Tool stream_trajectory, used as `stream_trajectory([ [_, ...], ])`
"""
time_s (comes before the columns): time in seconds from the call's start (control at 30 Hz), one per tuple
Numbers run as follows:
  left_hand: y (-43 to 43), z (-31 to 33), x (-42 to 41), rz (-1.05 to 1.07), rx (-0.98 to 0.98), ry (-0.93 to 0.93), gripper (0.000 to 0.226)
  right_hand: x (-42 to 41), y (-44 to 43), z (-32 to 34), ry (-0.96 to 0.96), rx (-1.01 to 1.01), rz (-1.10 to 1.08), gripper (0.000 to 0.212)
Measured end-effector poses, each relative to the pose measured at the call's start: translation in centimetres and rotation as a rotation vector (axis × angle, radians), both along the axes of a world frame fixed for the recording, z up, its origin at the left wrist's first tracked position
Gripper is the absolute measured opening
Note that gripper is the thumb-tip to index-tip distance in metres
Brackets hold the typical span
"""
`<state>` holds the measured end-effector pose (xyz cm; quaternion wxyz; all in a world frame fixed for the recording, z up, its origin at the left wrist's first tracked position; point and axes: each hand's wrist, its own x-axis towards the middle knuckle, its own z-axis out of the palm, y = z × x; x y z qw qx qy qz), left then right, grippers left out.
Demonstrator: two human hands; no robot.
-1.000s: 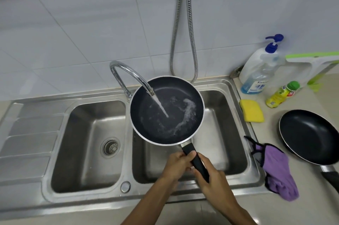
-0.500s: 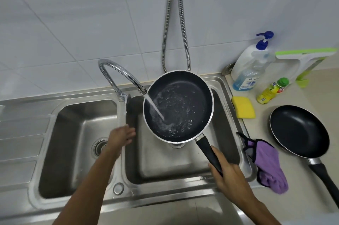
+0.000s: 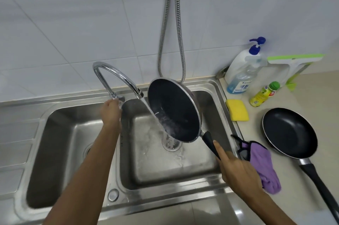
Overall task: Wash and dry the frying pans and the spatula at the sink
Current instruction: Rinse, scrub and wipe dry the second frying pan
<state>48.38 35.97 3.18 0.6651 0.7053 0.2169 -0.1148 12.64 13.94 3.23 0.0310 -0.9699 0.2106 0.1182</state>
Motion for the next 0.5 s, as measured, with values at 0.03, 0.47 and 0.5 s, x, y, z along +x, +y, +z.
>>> stream_trajectory([
  [0.03,-0.6,0.5,0.7,-0.054,0.039,-0.033,0.017,0.1,-0.3,0.3,0.003,-0.019,0.013,0.106],
  [0.47,1.5,-1.7,-11.6,-0.388,0.103,0.070,0.021,0.1,-2.3,2.8,0.087,-0.152,0.129,0.095],
  [0.5,0.7,-1.8,-14.4,-0.470,0.082,0.100,0.016,-0.1,-2.2,2.5,0.077,-0.141,0.110,0.096],
])
